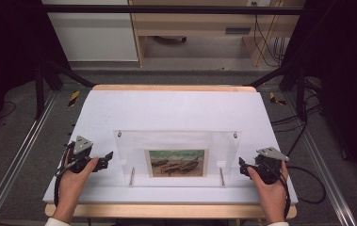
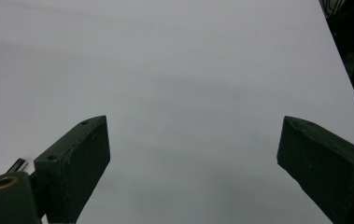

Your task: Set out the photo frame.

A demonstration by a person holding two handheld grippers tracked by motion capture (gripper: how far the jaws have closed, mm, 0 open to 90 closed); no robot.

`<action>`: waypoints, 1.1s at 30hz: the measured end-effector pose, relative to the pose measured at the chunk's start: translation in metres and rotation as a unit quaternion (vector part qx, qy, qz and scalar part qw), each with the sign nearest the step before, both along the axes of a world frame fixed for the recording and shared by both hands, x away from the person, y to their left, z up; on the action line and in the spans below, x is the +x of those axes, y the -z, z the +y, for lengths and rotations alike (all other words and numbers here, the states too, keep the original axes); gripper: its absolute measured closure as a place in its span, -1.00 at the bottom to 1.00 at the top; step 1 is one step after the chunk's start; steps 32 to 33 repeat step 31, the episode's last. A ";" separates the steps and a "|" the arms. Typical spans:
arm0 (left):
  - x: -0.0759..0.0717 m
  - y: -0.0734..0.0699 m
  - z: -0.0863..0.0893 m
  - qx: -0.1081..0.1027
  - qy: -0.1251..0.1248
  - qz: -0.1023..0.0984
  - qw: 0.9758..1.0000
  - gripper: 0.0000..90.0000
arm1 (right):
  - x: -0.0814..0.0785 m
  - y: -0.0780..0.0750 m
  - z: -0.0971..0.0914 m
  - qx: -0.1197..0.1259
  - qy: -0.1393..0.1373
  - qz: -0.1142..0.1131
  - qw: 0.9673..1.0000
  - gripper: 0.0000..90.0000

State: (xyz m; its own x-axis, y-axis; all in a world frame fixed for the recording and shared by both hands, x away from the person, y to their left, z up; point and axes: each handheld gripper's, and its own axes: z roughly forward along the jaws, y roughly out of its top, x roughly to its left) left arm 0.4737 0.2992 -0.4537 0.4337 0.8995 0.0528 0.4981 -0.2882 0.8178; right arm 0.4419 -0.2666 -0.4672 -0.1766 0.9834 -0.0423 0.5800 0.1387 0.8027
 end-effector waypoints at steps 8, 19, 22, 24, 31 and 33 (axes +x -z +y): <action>0.016 0.006 0.003 -0.006 -0.008 0.019 1.000 -0.82 | 0.017 0.002 0.002 0.005 -0.001 0.015 1.000 -0.78; 0.020 0.010 0.001 -0.045 -0.013 0.057 0.997 -0.86 | 0.033 0.004 0.005 0.014 -0.009 0.058 0.998 -0.78; 0.017 0.009 0.001 -0.055 -0.013 0.062 0.996 -0.86 | 0.033 0.004 0.007 0.018 -0.009 0.062 0.998 -0.78; 0.015 0.010 0.001 -0.056 -0.010 0.069 0.996 -0.86 | 0.033 0.005 0.007 0.018 -0.014 0.071 0.997 -0.78; 0.006 0.012 0.007 -0.091 -0.016 0.098 0.991 -0.85 | 0.031 0.004 0.008 0.020 -0.022 0.077 0.997 -0.78; 0.006 0.012 0.007 -0.091 -0.016 0.098 0.991 -0.85 | 0.031 0.004 0.008 0.020 -0.022 0.077 0.997 -0.78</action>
